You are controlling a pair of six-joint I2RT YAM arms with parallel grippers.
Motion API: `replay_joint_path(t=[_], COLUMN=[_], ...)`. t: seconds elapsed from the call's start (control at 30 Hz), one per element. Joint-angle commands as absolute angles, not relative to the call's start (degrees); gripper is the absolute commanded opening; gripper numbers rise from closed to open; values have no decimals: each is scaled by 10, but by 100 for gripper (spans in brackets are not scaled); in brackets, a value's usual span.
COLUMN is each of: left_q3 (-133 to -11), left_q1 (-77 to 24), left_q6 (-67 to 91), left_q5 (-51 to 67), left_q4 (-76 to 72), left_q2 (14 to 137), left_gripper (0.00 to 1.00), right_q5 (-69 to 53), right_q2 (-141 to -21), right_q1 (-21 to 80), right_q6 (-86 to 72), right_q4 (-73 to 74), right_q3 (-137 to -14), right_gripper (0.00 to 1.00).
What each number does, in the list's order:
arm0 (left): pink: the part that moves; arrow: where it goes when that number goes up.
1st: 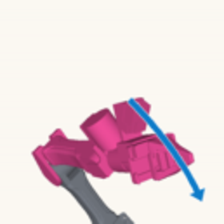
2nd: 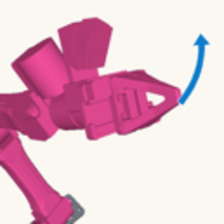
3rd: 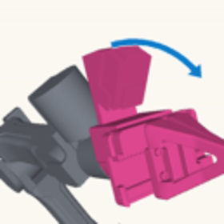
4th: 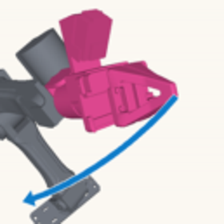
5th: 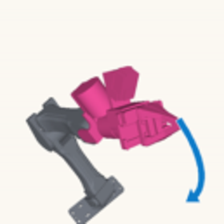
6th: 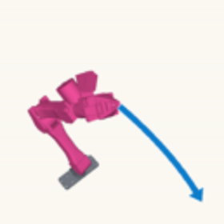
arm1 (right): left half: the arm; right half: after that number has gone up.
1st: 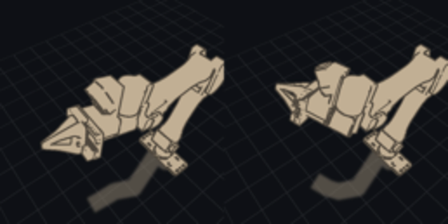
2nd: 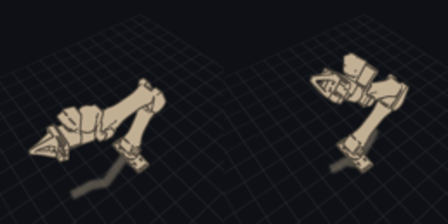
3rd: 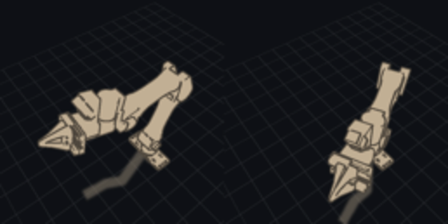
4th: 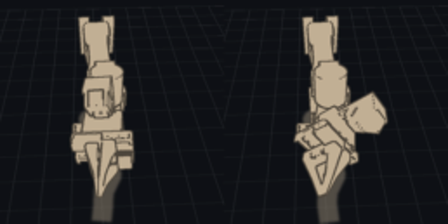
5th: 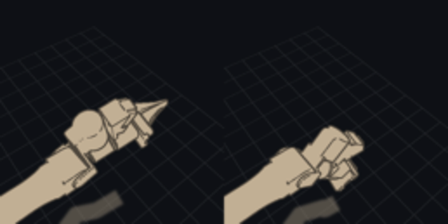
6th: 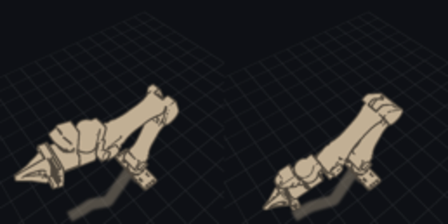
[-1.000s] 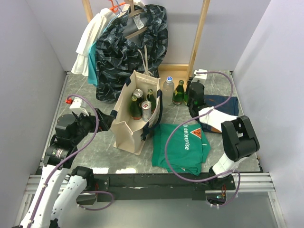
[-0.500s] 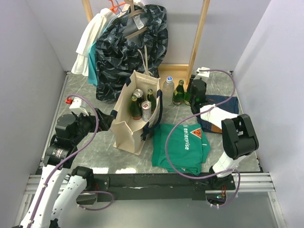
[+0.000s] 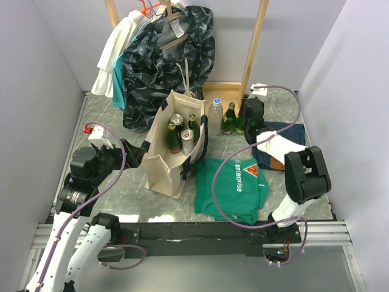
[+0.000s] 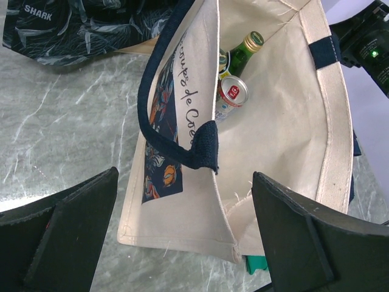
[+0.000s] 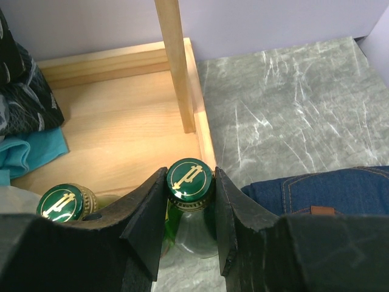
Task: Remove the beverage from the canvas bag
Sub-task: Place the drink at the center of the board.
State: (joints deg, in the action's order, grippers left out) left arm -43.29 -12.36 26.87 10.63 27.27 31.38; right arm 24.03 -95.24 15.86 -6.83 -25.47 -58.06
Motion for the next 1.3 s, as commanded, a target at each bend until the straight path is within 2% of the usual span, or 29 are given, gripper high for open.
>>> replay_joint_path(t=[0.0,0.07,0.1,0.17,0.23,0.27,0.3,0.37,0.4,0.5,0.73,1.27], left_q3=[-432,-432,-432,-431,-429,-429,-430,-430,-430,-430,-429,-429], left_q1=[-124,-124,-124,-124,-124,-124,-124,-124,-124,-124,-124,-124], left_q6=[273,272,273,272,272,272,272,271,270,271,272,269], left_q5=[105,105,105,105,107,107,111,114,119,122,113,128], left_q4=[253,254,254,252,251,250,251,251,251,250,250,247], left_q2=[305,303,302,300,301,302,305,312,314,316,300,295], left_gripper=[96,96,96,96,96,96,96,96,96,96,96,96], right_q5=[227,224,218,228,227,228,228,231,231,235,239,258], right_q2=[-952,-954,-955,-953,-942,-940,-940,-940,-940,-936,-919,-856], right_q1=[156,157,156,157,156,157,156,157,156,156,156,157], right_q6=[-84,-83,-82,-84,-85,-87,-89,-89,-91,-88,-93,-104], right_q4=[-249,-237,-234,-235,-250,-250,-248,-245,-245,-248,-243,-203], right_q3=[-625,-629,-630,-621,-606,-601,-601,-599,-597,-592,-584,-557], right_gripper=[0,8,24,20,23,27,36,43,51,61,69,75])
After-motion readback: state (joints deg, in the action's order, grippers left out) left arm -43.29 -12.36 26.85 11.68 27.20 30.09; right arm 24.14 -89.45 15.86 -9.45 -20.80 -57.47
